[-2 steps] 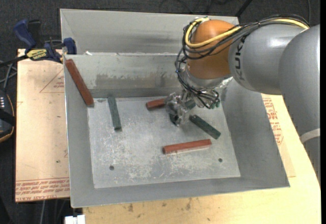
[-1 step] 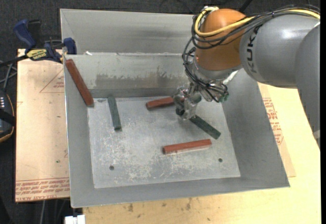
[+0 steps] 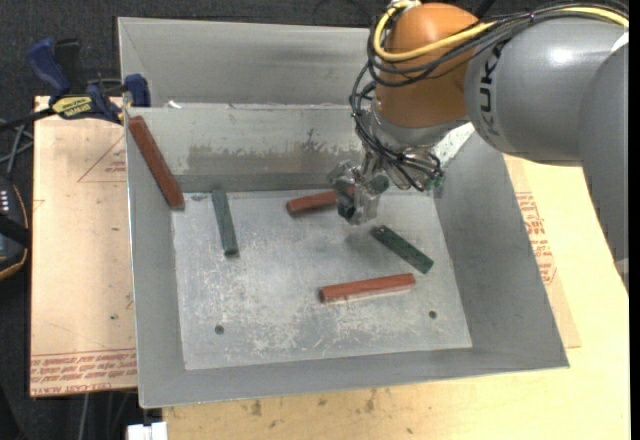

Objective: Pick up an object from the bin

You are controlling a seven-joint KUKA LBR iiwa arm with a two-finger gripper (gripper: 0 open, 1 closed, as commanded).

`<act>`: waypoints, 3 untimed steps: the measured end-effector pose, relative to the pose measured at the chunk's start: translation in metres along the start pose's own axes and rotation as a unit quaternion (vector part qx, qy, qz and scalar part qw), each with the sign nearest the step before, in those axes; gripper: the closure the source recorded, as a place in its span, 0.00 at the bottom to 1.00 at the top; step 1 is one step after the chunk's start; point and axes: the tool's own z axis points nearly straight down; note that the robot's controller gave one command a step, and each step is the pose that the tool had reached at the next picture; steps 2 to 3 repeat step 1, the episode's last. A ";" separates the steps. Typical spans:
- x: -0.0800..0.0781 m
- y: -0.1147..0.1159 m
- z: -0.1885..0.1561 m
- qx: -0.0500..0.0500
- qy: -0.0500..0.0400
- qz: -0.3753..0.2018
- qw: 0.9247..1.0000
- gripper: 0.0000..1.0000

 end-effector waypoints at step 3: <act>0.058 0.009 -0.103 -0.001 0.001 0.002 1.000 1.00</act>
Offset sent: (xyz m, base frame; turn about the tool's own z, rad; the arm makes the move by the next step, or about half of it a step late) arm 0.0000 0.0000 0.0000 0.0000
